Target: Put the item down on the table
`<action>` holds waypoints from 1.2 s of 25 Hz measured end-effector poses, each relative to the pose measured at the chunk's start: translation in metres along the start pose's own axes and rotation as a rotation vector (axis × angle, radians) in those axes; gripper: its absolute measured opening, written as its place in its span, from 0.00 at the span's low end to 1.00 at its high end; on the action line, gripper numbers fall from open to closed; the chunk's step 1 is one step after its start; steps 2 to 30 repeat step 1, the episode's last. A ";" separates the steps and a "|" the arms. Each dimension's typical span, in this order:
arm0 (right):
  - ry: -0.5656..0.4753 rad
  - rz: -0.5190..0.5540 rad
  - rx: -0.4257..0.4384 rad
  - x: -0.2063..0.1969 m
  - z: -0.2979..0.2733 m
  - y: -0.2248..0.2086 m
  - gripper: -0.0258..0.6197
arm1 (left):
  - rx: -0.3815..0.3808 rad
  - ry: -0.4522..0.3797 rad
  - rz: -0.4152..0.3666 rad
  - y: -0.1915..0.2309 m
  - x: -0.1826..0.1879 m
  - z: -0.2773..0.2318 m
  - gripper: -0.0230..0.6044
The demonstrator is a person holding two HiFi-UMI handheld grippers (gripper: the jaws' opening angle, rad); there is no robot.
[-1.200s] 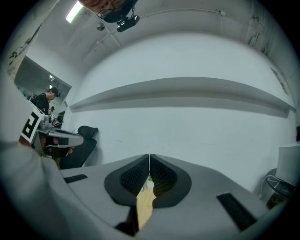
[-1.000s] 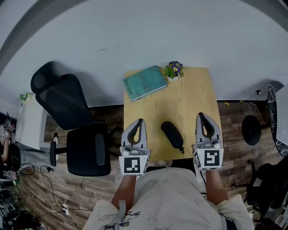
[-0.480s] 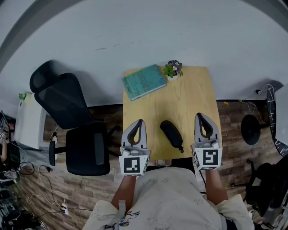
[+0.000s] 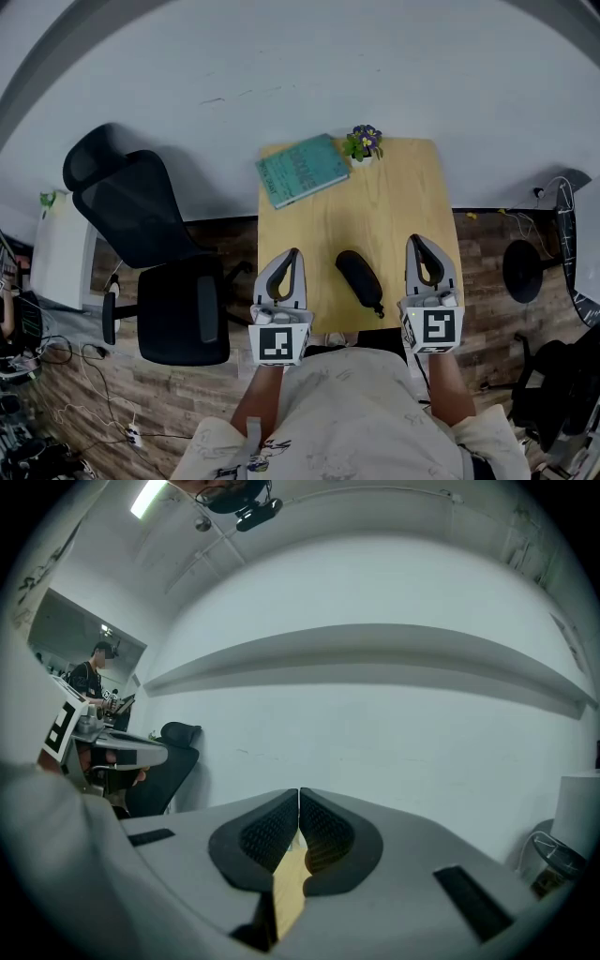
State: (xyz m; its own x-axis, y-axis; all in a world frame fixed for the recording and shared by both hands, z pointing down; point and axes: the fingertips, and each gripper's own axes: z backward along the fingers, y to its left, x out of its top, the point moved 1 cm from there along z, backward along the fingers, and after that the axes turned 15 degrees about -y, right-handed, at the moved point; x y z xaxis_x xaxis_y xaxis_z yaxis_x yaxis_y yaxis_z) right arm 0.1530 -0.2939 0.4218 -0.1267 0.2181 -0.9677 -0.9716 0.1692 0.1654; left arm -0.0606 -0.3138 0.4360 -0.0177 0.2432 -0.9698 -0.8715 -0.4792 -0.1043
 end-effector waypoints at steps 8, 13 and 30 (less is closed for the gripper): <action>0.001 0.001 0.004 0.000 -0.001 0.001 0.07 | -0.001 -0.001 -0.001 0.000 0.000 0.000 0.05; 0.001 0.001 0.004 0.000 -0.001 0.001 0.07 | -0.001 -0.001 -0.001 0.000 0.000 0.000 0.05; 0.001 0.001 0.004 0.000 -0.001 0.001 0.07 | -0.001 -0.001 -0.001 0.000 0.000 0.000 0.05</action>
